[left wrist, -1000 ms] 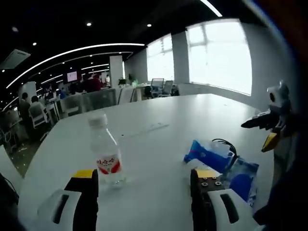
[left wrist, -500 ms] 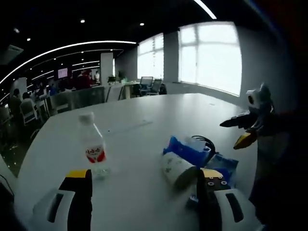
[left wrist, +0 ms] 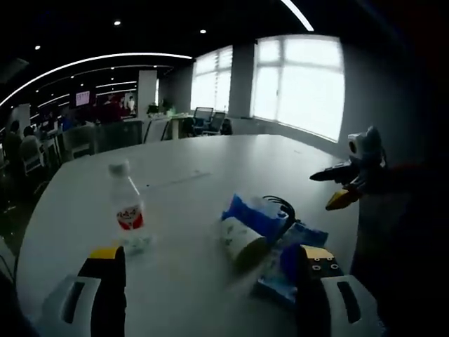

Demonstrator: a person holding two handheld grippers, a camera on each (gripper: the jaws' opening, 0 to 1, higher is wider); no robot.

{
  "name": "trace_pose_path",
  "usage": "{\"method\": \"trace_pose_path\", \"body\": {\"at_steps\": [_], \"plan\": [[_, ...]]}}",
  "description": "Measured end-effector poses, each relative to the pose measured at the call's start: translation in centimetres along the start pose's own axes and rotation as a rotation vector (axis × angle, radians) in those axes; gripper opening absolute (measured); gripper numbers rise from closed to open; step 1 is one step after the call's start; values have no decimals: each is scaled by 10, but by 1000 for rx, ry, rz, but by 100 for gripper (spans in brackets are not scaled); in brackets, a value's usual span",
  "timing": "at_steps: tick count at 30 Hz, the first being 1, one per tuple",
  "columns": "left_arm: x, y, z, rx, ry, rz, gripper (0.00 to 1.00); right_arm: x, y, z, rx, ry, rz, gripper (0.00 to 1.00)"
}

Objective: Arrange the tabletop items into an orderly group along one side of the table until the central work area is clear of visible clutter.

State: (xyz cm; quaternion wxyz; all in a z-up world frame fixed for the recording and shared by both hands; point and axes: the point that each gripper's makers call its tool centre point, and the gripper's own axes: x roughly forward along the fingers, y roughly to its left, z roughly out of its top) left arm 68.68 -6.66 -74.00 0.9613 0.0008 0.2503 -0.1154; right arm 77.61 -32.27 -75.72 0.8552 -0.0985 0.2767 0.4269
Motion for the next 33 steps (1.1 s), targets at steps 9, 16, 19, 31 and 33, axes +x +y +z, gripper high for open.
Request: {"method": "trace_pose_path", "body": {"at_steps": [9, 16, 19, 31, 33], "plan": [[-2, -3, 2, 12, -9, 10, 99, 6, 14, 5, -62, 7, 23, 100], [-3, -4, 3, 4, -14, 13, 99, 20, 29, 12, -83, 5, 64, 98], [-3, -3, 1, 7, -5, 19, 100, 26, 34, 14, -90, 5, 78, 96], [-3, -4, -5, -1, 1, 14, 99, 50, 56, 22, -137, 14, 154, 84], [-3, -8, -6, -7, 7, 13, 99, 55, 60, 22, -148, 15, 165, 83]]}}
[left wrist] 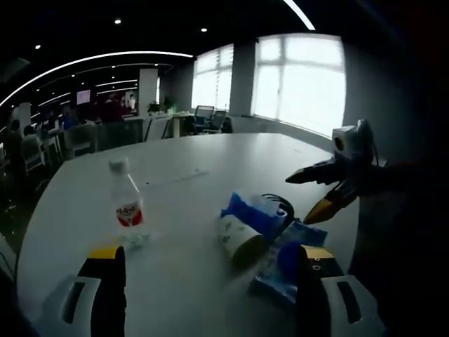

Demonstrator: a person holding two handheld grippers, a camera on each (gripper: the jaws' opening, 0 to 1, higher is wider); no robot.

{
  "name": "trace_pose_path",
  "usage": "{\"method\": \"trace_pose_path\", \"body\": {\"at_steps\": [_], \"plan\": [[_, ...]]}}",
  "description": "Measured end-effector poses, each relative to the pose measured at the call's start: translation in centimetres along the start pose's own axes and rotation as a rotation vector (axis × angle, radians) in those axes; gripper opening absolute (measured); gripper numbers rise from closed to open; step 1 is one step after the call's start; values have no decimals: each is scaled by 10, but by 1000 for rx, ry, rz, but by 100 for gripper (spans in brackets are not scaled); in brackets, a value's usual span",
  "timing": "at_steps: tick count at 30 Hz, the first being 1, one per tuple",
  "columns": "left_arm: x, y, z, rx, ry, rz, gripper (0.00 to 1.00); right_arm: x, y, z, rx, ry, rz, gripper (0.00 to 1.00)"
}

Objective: Arrange the tabletop items into an orderly group along one side of the table until the central work area is clear of visible clutter.

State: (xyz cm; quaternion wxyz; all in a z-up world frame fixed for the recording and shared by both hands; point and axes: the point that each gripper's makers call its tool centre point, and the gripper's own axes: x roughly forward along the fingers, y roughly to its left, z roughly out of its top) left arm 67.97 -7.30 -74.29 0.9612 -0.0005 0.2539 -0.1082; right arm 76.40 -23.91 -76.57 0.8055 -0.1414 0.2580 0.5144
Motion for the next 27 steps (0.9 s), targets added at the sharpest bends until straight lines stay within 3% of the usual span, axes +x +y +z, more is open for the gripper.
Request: {"method": "trace_pose_path", "body": {"at_steps": [16, 27], "plan": [[-8, -21, -2, 13, 12, -12, 99, 35, 21, -5, -129, 26, 58, 57], [-19, -22, -4, -3, 3, 0, 98, 56, 29, -19, -186, 59, 30, 44]]}}
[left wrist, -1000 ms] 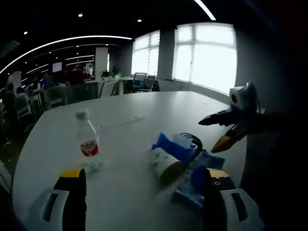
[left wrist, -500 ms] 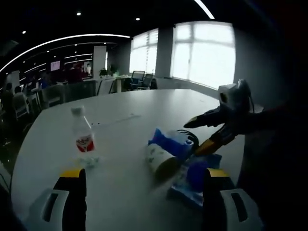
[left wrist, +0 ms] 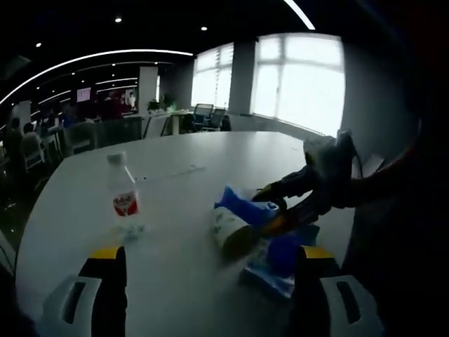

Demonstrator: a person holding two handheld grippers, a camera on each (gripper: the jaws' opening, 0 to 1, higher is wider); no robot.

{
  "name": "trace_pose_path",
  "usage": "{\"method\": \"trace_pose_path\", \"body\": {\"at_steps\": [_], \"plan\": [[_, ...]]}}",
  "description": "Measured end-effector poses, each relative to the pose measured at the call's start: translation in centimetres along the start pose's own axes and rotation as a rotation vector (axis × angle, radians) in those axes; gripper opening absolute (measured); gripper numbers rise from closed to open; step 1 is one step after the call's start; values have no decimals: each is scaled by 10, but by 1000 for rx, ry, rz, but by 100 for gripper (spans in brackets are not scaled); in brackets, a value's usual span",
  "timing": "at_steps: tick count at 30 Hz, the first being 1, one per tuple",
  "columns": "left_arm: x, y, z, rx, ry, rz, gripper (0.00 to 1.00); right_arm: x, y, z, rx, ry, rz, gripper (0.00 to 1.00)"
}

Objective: Arrange the tabletop items into an orderly group along one side of the table until the central work area is clear of visible clutter.

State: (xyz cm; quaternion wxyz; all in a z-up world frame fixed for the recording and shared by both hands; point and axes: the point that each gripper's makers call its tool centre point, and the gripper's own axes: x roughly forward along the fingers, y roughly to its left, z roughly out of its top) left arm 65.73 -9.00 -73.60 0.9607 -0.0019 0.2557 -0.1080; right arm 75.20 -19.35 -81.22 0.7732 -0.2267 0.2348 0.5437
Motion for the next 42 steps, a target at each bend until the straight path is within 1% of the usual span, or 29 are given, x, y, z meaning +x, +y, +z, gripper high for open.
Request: {"method": "trace_pose_path", "body": {"at_steps": [4, 6, 7, 9, 12, 15, 19, 22, 27, 31, 32, 42], "plan": [[-2, 2, -3, 0, 4, 6, 97, 8, -1, -3, -12, 6, -30, 37], [-4, 2, -6, 0, 7, 7, 97, 12, -1, -8, -34, 35, -49, 33], [-5, 2, -7, -2, 9, 7, 97, 14, 1, -8, -33, 29, -48, 33], [-6, 2, -9, -7, 11, 8, 97, 17, 2, -11, -20, 38, -52, 31], [-8, 3, -12, -11, 15, 9, 96, 20, 1, -15, -23, 50, -79, 26], [-9, 2, -14, -7, 25, 11, 95, 19, 0, -17, -23, 54, -96, 21], [-10, 2, -16, -9, 30, 9, 95, 18, 1, -19, -17, 60, -102, 18], [-10, 4, -20, -3, 40, 8, 94, 15, 0, -17, -22, 59, -115, 11], [-11, 4, -21, -3, 43, 6, 93, 13, -2, -17, -26, 59, -132, 4], [-11, 4, -21, 1, 47, 4, 93, 13, -7, -17, -21, 56, -145, 1], [-11, 4, -21, 1, 46, 4, 92, 12, -10, -17, -30, 56, -158, 0], [-11, 7, -12, 12, 26, 10, 93, 6, -19, -9, -34, 33, -185, 0]]}}
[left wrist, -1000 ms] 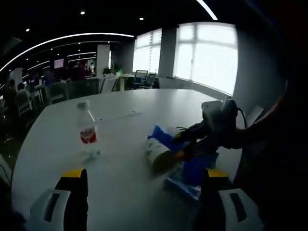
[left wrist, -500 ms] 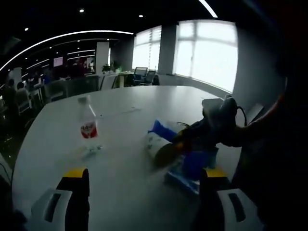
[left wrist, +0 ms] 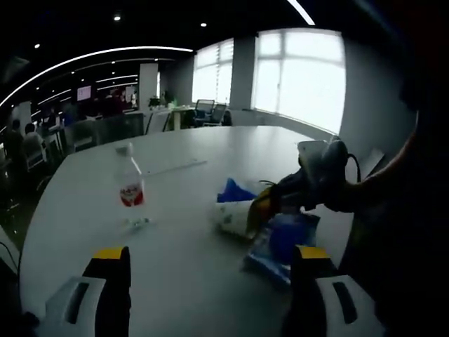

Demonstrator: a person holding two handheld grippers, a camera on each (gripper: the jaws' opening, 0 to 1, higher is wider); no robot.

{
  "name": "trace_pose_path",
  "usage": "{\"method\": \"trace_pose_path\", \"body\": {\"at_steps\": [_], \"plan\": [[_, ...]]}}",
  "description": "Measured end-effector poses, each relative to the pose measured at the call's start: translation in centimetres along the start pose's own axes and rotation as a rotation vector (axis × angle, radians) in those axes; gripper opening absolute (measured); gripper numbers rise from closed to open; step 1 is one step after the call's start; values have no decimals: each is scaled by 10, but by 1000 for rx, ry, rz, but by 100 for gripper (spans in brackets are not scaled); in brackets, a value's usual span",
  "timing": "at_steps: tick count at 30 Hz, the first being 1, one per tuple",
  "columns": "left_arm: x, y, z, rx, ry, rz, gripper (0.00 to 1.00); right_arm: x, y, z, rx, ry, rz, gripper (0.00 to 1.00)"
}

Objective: Arrange the tabletop items into an orderly group along one side of the table until the central work area is clear of visible clutter.

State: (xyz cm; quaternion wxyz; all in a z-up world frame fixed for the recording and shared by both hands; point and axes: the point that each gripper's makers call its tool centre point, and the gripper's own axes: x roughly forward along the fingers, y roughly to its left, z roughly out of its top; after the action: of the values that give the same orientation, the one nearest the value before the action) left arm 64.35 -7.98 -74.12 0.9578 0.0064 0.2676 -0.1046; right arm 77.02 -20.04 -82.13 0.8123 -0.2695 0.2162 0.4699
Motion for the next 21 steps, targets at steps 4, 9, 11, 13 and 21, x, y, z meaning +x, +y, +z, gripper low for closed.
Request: {"method": "trace_pose_path", "body": {"at_steps": [4, 9, 11, 13, 21], "plan": [[2, 4, 3, 5, -7, 1, 93, -4, -5, 6, 6, -13, -8, 0], [4, 5, 8, 15, -17, -2, 93, -7, -11, 12, 26, -26, -15, 0], [5, 5, 10, 20, -19, -5, 93, -10, -14, 15, 43, -32, -14, 0], [6, 4, 12, 26, -21, -7, 93, -13, -17, 20, 57, -45, -10, 0], [7, 6, 21, 39, -36, -8, 94, -21, -22, 35, 45, -40, 30, 0]]}}
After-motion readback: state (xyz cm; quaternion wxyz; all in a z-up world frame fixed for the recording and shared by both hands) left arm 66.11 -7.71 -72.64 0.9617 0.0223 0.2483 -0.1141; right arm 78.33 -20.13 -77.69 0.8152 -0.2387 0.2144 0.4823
